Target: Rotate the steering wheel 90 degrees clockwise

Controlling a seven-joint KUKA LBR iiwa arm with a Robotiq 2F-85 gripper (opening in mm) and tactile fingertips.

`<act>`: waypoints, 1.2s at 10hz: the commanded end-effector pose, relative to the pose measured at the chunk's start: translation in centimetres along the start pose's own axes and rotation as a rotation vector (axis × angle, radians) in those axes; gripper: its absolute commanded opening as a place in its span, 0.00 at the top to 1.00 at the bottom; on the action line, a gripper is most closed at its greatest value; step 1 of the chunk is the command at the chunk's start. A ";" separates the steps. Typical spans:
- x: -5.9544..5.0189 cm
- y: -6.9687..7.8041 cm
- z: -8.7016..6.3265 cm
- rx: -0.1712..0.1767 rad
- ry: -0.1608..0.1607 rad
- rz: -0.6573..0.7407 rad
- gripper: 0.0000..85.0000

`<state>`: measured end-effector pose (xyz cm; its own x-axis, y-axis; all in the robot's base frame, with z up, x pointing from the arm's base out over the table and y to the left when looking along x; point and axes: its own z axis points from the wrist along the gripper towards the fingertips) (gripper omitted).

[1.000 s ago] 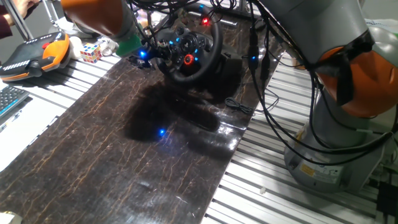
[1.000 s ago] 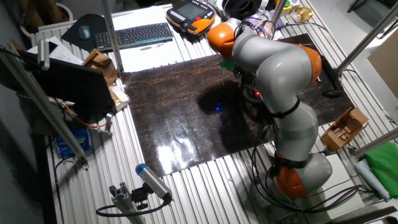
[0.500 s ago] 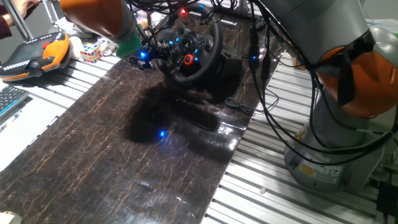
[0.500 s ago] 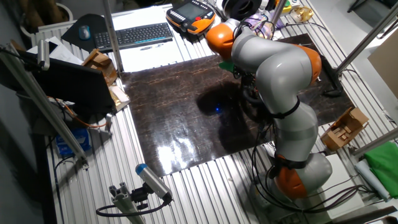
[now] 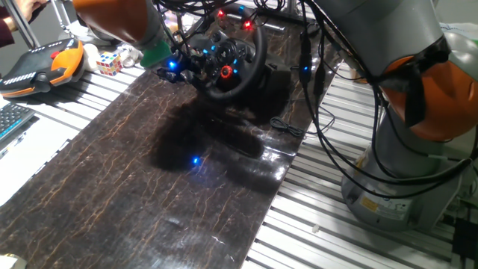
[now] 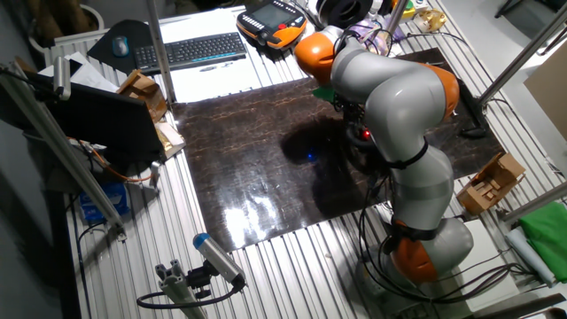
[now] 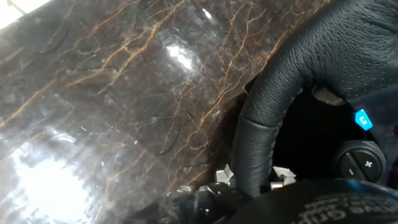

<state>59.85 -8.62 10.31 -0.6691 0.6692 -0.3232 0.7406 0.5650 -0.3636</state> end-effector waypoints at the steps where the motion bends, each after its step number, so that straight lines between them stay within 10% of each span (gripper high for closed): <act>1: 0.0 -0.1 -0.1 -0.001 -0.001 0.007 0.80; 4: -0.1 -0.2 -0.1 -0.004 -0.004 0.028 0.99; 12: -1.1 -0.4 -0.8 0.015 0.014 0.137 0.99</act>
<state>60.37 -9.21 11.46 -0.5594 0.7470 -0.3593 0.8248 0.4590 -0.3300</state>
